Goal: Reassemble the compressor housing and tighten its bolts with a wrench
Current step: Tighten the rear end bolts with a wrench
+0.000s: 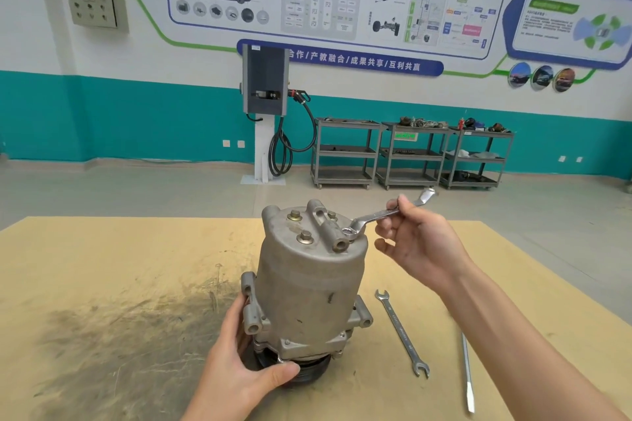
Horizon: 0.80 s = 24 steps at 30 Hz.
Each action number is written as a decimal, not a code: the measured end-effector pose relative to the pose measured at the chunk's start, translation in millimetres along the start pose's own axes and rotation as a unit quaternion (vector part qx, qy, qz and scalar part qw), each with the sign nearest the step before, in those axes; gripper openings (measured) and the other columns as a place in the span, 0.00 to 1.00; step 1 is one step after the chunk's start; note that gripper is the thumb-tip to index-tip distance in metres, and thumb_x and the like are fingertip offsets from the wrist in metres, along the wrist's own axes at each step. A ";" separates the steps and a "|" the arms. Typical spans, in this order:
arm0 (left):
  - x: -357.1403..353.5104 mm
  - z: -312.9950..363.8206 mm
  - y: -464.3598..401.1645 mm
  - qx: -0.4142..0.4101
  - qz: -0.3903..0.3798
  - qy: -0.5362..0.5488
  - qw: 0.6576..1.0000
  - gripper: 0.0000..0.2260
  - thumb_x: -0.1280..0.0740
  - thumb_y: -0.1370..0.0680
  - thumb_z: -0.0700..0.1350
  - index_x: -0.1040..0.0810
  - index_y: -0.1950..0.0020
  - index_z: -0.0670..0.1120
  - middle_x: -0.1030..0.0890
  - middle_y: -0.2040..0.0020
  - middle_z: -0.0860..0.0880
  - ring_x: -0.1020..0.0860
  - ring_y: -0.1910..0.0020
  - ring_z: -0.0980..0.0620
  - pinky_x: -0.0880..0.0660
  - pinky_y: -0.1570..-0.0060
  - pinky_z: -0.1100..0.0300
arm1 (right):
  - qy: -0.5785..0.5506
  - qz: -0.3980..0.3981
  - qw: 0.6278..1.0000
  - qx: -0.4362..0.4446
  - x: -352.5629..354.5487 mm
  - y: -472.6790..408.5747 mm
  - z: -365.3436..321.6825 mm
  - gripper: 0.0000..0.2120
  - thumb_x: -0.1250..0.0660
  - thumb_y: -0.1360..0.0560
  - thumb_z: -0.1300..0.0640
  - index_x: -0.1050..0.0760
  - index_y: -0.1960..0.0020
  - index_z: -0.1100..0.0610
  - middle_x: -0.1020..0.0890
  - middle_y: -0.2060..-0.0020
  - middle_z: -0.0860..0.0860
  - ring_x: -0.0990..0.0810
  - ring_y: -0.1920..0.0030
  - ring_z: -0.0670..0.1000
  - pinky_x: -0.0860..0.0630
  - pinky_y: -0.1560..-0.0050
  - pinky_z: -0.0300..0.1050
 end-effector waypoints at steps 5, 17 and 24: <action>0.8 -1.7 1.1 0.005 0.015 -0.024 1.000 0.55 0.14 0.51 0.51 0.41 0.31 0.58 0.28 0.39 0.66 0.25 0.47 0.76 0.28 0.53 0.79 | 0.025 -0.018 0.999 0.009 -5.3 -7.3 -7.4 0.14 0.46 0.17 0.53 0.30 0.59 0.56 0.27 0.75 0.52 0.29 0.73 0.49 0.34 0.63 0.44; 3.0 -2.7 1.1 -0.005 0.018 -0.091 0.996 0.50 0.19 0.48 0.54 0.36 0.29 0.59 0.21 0.44 0.70 0.22 0.44 0.68 0.28 0.49 0.78 | -0.051 -0.001 0.997 -0.055 -26.8 -23.9 3.7 0.18 0.46 0.18 0.55 0.32 0.65 0.57 0.33 0.79 0.51 0.34 0.79 0.47 0.32 0.77 0.38; 3.3 -1.1 -2.4 0.023 0.035 -0.098 0.994 0.52 0.19 0.52 0.56 0.41 0.32 0.63 0.24 0.47 0.72 0.24 0.49 0.76 0.30 0.56 0.81 | -0.083 -0.016 0.996 -0.024 -26.2 -24.9 11.8 0.17 0.46 0.18 0.53 0.31 0.63 0.56 0.34 0.78 0.50 0.34 0.78 0.47 0.33 0.77 0.37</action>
Point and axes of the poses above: each hand's wrist, its own y-axis away from the middle knuckle, its own x-axis out of the back of the hand, z = x × y, the point moved 1 cm from there along -y, towards the middle knuckle
